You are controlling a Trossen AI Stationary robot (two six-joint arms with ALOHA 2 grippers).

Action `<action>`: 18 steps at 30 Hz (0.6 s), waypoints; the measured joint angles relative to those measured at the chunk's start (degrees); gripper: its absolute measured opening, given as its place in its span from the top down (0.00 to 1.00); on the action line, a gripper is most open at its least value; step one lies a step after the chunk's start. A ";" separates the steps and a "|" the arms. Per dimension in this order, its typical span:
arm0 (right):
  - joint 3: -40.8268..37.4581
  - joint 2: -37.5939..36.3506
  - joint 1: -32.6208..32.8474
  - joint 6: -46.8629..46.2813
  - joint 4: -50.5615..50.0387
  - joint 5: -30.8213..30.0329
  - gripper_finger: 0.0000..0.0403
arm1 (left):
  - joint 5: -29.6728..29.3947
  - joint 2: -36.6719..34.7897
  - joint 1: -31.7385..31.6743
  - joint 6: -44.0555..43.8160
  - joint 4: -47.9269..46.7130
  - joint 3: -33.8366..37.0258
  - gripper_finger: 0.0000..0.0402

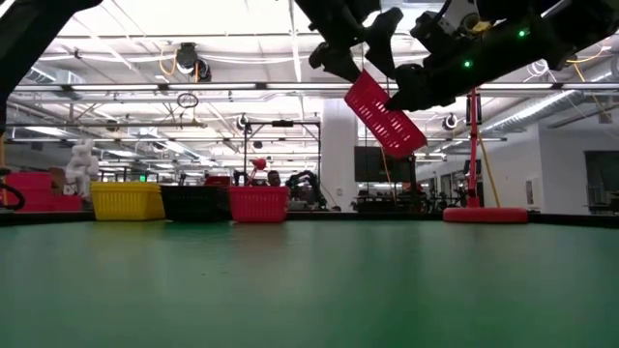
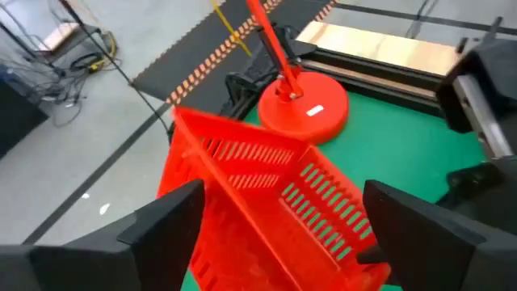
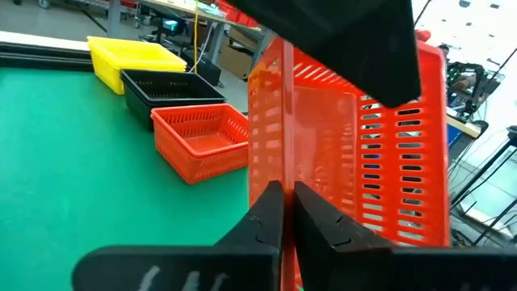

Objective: Stack baskets by color
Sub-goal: Stack the bottom red bin on top of the top red bin

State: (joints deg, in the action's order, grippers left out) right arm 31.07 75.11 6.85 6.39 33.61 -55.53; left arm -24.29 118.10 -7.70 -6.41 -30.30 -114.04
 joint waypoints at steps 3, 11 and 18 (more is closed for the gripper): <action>0.02 0.00 -0.41 0.33 -0.51 -0.15 0.99 | -2.42 0.67 -0.15 -0.19 0.60 0.00 0.23; 0.02 0.00 -0.89 0.71 -2.90 -1.66 0.98 | -7.42 0.79 -0.02 -0.02 0.40 0.00 0.50; 0.02 0.00 -0.89 2.46 -2.82 -1.68 0.98 | -9.90 0.79 1.22 3.34 0.32 0.00 0.46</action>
State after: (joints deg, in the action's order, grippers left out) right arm 31.09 75.11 5.96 8.86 30.79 -57.21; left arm -34.19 118.89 -6.49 -3.07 -29.99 -114.04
